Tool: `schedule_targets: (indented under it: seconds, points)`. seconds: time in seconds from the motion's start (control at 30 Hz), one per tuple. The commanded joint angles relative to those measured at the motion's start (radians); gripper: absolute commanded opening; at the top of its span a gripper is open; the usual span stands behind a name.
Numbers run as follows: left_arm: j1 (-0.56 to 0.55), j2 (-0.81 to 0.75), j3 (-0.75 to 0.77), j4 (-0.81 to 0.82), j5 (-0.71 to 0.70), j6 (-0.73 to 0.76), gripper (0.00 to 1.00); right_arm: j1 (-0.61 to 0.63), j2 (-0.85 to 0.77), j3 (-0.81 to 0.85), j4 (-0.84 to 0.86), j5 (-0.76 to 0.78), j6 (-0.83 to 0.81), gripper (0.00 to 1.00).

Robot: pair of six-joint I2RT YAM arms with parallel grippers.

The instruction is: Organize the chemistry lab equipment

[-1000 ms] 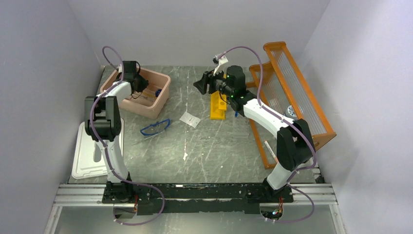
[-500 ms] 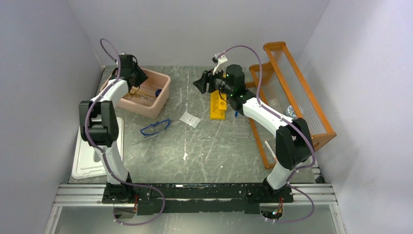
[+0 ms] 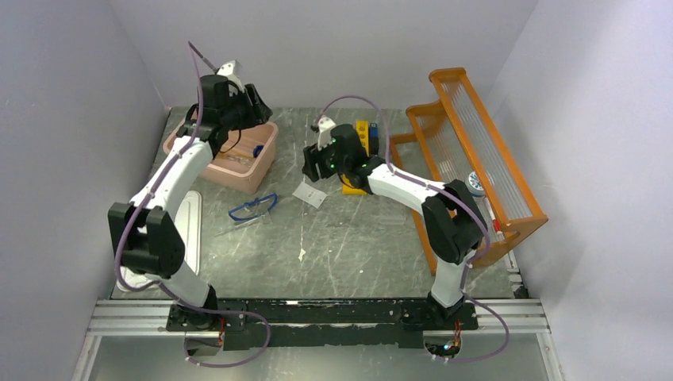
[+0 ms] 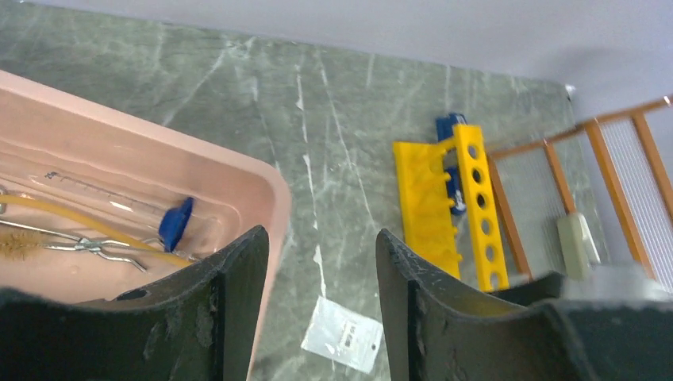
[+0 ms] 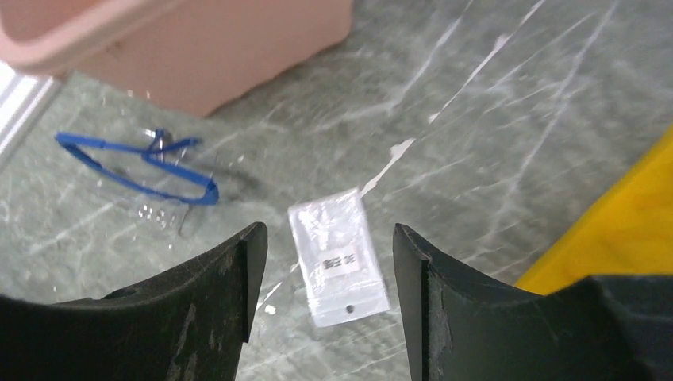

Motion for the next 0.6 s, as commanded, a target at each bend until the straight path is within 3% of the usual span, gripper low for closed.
schedule_targets:
  seconds: [0.0,0.3,0.4,0.57]
  points:
    - [-0.019,-0.115,-0.071,-0.041,-0.005,0.086,0.57,0.066,0.053,0.031,-0.058,-0.009,-0.039,0.63]
    - [-0.020,-0.316,-0.150,-0.184,-0.254,0.078,0.56,0.182,0.186,0.065,0.089,-0.187,-0.021,0.60]
    - [-0.020,-0.369,-0.167,-0.236,-0.328,0.064,0.57,0.221,0.200,0.053,0.130,-0.185,0.010,0.59]
    - [-0.020,-0.440,-0.220,-0.264,-0.325,0.055,0.57,0.268,0.239,0.066,0.129,-0.099,0.136,0.58]
